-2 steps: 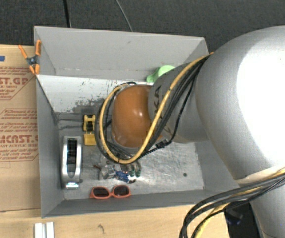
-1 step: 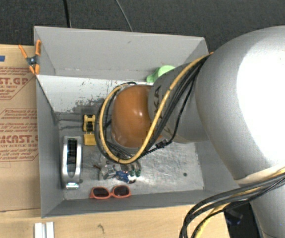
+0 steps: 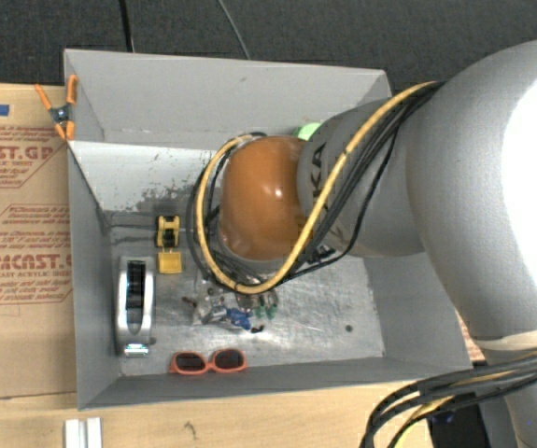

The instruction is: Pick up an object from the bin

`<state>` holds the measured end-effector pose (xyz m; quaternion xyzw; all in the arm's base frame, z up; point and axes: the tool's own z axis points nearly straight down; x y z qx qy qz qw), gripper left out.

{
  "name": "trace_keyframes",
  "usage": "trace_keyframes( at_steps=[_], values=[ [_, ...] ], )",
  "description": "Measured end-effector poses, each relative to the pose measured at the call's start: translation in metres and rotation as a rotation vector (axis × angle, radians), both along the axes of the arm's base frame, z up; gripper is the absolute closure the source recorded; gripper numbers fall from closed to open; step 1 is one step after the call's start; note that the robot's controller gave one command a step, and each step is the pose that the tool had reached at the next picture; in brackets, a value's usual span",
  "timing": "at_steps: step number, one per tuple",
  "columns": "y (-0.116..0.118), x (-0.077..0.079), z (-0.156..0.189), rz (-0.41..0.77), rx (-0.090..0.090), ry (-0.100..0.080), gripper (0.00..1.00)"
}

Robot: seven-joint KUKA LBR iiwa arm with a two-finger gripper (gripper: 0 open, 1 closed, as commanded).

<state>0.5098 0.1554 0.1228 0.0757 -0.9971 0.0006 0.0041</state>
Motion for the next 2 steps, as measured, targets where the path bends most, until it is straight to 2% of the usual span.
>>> trace_keyframes(
  at_steps=[1,2],
  values=[
    [-0.007,-0.004,-0.007,0.056,0.002,-0.008,1.00],
    [-0.008,-0.005,-0.017,0.065,0.002,-0.007,1.00]
  ],
)
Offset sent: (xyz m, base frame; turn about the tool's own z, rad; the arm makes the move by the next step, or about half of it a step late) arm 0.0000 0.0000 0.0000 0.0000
